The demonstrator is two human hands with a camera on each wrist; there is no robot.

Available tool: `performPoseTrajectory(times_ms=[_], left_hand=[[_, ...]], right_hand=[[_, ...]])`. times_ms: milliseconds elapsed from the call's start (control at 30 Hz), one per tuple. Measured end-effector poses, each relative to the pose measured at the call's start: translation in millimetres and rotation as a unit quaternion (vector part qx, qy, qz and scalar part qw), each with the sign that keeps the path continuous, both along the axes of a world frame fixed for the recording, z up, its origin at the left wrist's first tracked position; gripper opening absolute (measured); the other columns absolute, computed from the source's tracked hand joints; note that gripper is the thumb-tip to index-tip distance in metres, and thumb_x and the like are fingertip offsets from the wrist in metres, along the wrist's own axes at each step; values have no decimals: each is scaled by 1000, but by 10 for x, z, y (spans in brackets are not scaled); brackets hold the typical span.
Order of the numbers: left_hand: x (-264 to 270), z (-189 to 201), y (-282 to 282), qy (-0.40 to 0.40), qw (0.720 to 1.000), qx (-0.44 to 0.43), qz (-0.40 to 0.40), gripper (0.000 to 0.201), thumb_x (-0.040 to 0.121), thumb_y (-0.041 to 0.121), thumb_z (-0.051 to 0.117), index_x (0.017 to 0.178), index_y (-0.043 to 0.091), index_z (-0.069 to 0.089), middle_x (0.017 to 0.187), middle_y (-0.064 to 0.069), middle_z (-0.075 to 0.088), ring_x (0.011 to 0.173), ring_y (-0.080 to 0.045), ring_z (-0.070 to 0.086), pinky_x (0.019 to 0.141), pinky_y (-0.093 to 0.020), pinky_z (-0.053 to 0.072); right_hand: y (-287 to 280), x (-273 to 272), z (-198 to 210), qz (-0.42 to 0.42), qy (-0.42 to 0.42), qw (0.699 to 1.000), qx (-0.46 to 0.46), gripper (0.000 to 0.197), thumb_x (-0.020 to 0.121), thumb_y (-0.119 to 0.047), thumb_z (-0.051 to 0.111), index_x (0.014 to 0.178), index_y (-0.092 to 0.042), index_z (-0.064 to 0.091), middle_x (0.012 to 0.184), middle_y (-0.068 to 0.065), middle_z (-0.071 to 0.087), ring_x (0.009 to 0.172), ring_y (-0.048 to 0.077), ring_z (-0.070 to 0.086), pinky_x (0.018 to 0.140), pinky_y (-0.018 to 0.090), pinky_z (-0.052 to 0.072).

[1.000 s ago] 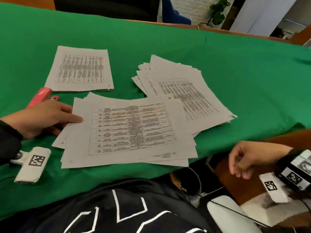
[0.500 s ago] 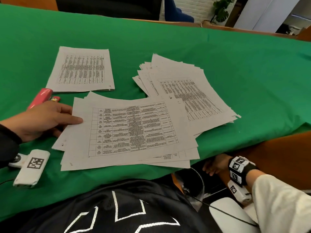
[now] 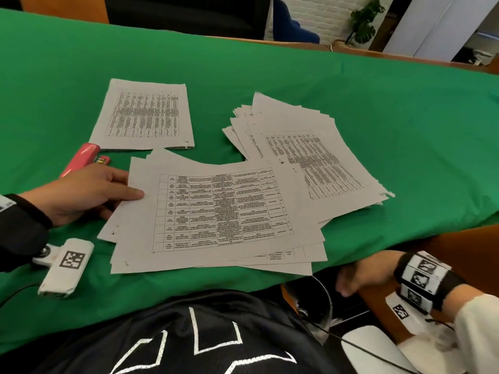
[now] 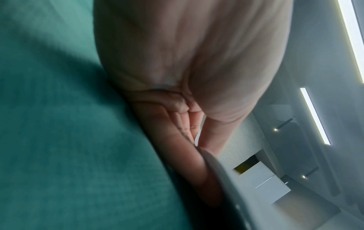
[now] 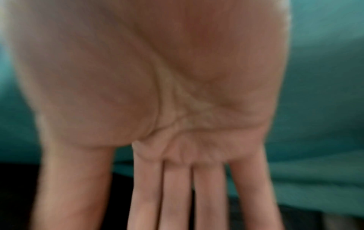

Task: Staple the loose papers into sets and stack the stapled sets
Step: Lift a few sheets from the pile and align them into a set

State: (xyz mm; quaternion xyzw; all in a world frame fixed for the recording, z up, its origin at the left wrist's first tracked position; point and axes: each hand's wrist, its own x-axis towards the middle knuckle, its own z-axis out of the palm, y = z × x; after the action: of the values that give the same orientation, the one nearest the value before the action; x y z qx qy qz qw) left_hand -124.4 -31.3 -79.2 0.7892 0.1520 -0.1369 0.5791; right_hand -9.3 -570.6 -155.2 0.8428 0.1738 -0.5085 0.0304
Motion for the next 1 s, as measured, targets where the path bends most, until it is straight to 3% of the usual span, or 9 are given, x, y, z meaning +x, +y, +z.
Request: performPoseTrajectory(times_ms=[133,300,367,433,533,667,767,867,1000], left_hand=[[5,-24,2,-2,999,1,35,22,93,14,71,115,9,75,113,-12,78,101,-39,74,57,-29,63],[-19,321,17,-105,993,33,47,25,92,11,73,117,11,74,109,-10,80,101,-34,76,78,-36,66],[-6,608,39,-165,982,82,42,33,80,29,87,101,7,75,97,-18,79,90,-39,76,84,-48,64],[17,930,49,-231,962,142,28,43,65,42,95,78,8,71,76,-21,71,66,-29,65,71,-36,56],[66,1424,-62,-307,933,190,-8,24,71,27,88,62,15,69,55,11,58,55,-1,48,52,-14,38],[110,1987,-230,-393,875,276,-57,38,78,27,88,62,6,61,53,11,48,55,-1,36,49,-15,29],[96,2265,-282,-440,840,311,-63,53,86,36,82,62,-2,55,57,-15,41,57,-9,32,50,-24,24],[58,2346,-120,-460,835,303,3,43,91,47,75,77,6,67,67,-5,56,61,-4,45,55,-20,35],[-5,2077,137,-380,924,0,43,65,85,47,81,138,18,58,126,-4,71,108,-20,70,88,-41,58]], right_hand=[[204,-183,653,0,114,990,89,41,82,-60,75,115,-34,76,113,-11,77,105,6,71,107,37,46],[742,-223,1582,20,172,943,285,24,98,-35,72,112,-17,78,109,8,79,96,26,75,87,36,56],[1037,-196,1856,36,4,920,391,22,95,-30,73,113,-18,79,108,2,80,100,24,76,91,38,60],[1356,-96,2062,45,-187,870,453,40,86,-40,77,124,-27,74,121,-10,75,111,10,71,99,34,57],[1835,87,2303,65,-360,807,464,86,69,-62,79,146,-34,53,141,-18,60,127,0,57,110,38,50],[2340,231,2489,31,-210,815,539,50,80,-31,84,127,-20,70,120,-6,77,110,12,73,97,33,59],[2550,200,2456,-52,-132,768,625,33,81,-16,79,113,-6,76,111,9,79,104,29,76,93,40,62],[2567,212,2363,-111,-114,711,685,28,88,-17,72,113,-5,74,112,11,79,104,30,76,90,41,63],[2476,214,2351,-220,-132,586,768,16,102,-12,61,111,-11,74,110,6,80,100,22,77,83,36,63]])
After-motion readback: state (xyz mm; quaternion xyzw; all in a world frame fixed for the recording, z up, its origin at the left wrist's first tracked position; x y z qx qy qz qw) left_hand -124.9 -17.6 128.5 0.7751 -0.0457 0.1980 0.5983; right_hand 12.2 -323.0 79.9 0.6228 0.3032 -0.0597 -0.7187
